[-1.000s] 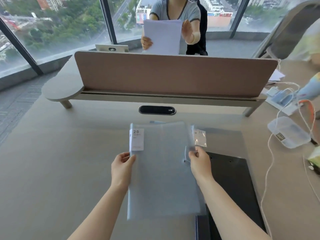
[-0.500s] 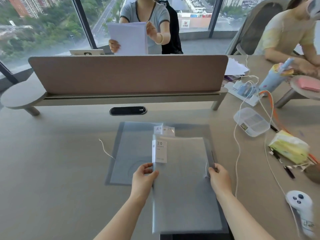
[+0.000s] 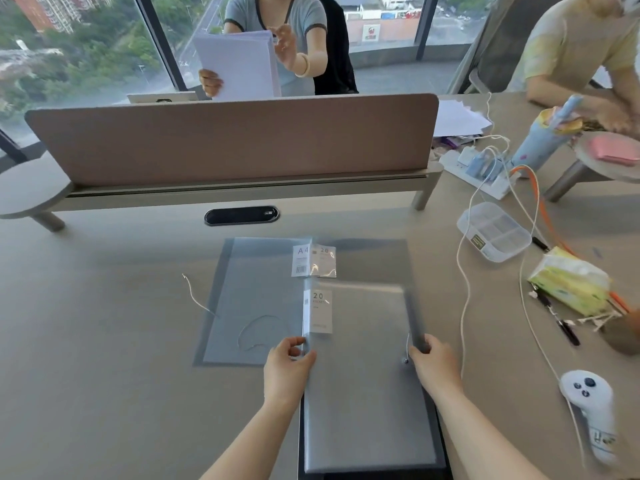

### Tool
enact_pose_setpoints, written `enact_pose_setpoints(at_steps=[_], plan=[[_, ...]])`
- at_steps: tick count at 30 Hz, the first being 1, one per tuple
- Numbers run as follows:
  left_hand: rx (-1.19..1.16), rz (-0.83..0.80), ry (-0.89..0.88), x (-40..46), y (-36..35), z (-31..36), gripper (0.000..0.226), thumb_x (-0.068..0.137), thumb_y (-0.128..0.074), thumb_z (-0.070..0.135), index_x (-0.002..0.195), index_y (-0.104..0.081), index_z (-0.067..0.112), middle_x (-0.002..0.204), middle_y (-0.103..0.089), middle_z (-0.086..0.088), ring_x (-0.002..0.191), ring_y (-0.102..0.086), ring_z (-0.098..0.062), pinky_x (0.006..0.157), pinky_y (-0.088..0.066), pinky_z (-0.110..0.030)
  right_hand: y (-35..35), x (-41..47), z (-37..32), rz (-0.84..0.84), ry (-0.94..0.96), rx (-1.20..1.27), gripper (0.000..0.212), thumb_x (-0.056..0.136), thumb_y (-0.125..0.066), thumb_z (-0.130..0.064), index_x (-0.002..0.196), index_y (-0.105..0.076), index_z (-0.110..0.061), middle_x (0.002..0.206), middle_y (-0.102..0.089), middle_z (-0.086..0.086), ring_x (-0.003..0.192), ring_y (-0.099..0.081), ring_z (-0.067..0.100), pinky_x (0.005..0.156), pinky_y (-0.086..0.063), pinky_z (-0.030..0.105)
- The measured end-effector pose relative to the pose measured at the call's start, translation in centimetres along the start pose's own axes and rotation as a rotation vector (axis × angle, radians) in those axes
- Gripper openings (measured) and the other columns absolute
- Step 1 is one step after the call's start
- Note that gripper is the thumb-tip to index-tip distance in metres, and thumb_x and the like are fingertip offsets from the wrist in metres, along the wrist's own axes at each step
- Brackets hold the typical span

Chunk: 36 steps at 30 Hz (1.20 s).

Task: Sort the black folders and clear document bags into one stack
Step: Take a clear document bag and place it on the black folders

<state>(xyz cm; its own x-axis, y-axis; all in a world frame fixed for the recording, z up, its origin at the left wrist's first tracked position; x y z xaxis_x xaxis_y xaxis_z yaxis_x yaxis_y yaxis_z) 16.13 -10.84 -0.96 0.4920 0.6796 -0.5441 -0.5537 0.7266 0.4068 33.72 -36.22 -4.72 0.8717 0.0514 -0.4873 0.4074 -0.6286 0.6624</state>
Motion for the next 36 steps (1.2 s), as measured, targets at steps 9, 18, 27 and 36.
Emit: enact_pose_setpoints(at_steps=[9,18,27,36], plan=[[-0.033,-0.127,0.192,-1.0,-1.1,-1.8,0.052,0.063,-0.066,0.047,0.104,-0.069,0.015,0.094,-0.074,0.002,0.084,-0.071,-0.017,0.080,-0.057,-0.034,0.4,-0.4,-0.6,0.037,-0.053,0.014,0.012,0.078,-0.060,-0.014,0.068,-0.054,-0.013,0.075,-0.063,0.010,0.068,-0.051,0.032,0.057,-0.036,0.034],[-0.178,-0.218,0.268,-0.1,-1.5,-2.2,0.026,0.072,-0.078,0.024,0.093,-0.075,0.008,0.084,-0.079,-0.008,0.077,-0.076,-0.024,0.064,-0.058,-0.030,0.4,1.6,0.8,-0.052,-0.207,0.143,0.016,0.072,-0.060,-0.003,0.074,-0.063,0.013,0.069,-0.061,0.026,0.062,-0.052,0.029,0.063,-0.034,0.032],[-0.275,-0.184,0.313,-0.1,-1.2,-2.5,0.019,0.075,-0.079,0.013,0.089,-0.070,0.005,0.087,-0.077,-0.020,0.072,-0.073,-0.033,0.076,-0.062,-0.047,-0.1,0.9,-0.1,-0.130,-0.206,0.119,0.007,0.074,-0.064,-0.004,0.069,-0.059,-0.003,0.066,-0.054,0.016,0.062,-0.051,0.027,0.057,-0.037,0.030],[-0.399,-0.122,0.302,-0.4,0.3,-2.9,0.035,0.067,-0.081,0.015,0.099,-0.071,0.005,0.089,-0.077,-0.021,0.077,-0.073,-0.037,0.076,-0.062,-0.054,-1.1,-0.8,-2.0,-0.087,-0.102,0.089,0.025,0.077,-0.057,-0.011,0.064,-0.037,-0.018,0.060,-0.042,0.003,0.057,-0.037,0.023,0.056,-0.028,0.032]])
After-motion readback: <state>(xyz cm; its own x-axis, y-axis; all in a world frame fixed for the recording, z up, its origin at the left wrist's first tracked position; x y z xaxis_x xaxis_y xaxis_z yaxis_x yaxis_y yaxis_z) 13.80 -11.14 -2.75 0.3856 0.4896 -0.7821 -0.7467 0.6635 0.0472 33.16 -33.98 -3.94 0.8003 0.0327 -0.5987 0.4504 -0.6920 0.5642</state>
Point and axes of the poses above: each hand's wrist, its own x-axis towards the middle knuckle, its own y-axis out of the back of the hand, z = x × y, the point moved 7 cm from there along x, towards the middle knuckle
